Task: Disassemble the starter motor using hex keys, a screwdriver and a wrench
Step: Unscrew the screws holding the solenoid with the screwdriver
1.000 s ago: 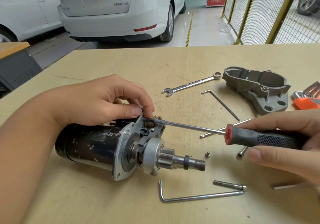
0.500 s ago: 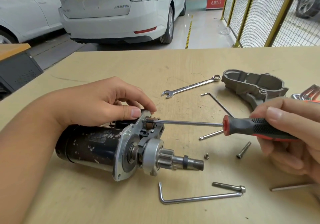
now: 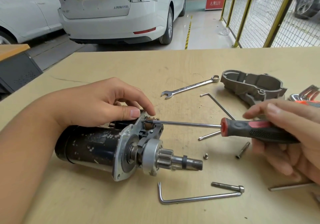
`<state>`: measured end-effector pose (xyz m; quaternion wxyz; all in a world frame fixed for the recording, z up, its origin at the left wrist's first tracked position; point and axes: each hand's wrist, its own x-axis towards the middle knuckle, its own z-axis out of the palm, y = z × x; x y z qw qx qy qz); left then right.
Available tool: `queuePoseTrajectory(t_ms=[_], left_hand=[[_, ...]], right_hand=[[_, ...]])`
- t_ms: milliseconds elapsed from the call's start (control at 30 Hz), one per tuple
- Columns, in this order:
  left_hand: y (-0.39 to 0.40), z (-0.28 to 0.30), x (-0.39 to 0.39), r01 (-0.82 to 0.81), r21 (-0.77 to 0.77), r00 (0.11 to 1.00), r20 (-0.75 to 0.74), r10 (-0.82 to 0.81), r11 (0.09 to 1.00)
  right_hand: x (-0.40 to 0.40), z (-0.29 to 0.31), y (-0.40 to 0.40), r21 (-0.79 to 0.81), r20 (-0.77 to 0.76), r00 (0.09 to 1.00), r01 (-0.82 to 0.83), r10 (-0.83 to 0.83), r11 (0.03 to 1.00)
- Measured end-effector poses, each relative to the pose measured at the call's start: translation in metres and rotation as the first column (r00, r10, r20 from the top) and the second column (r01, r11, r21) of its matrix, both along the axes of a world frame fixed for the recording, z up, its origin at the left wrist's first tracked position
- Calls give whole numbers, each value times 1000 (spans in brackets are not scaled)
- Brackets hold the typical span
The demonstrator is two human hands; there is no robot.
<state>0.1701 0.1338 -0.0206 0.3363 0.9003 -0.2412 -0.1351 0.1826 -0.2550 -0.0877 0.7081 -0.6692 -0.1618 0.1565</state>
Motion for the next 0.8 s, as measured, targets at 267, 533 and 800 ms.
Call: queuePoseTrajectory(t_ms=[267, 533, 800], left_hand=[[-4, 2, -3, 6, 33, 999, 42, -8, 999], [-6, 2, -4, -42, 53, 996, 78, 38, 998], [-7, 0, -4, -41, 46, 997, 74, 37, 998]], right_hand=[[-1, -1, 0, 126, 43, 999, -12, 6, 992], [-8, 7, 9, 51, -18, 998, 55, -54, 997], [-11, 8, 8, 49, -5, 1000, 3, -3, 999]])
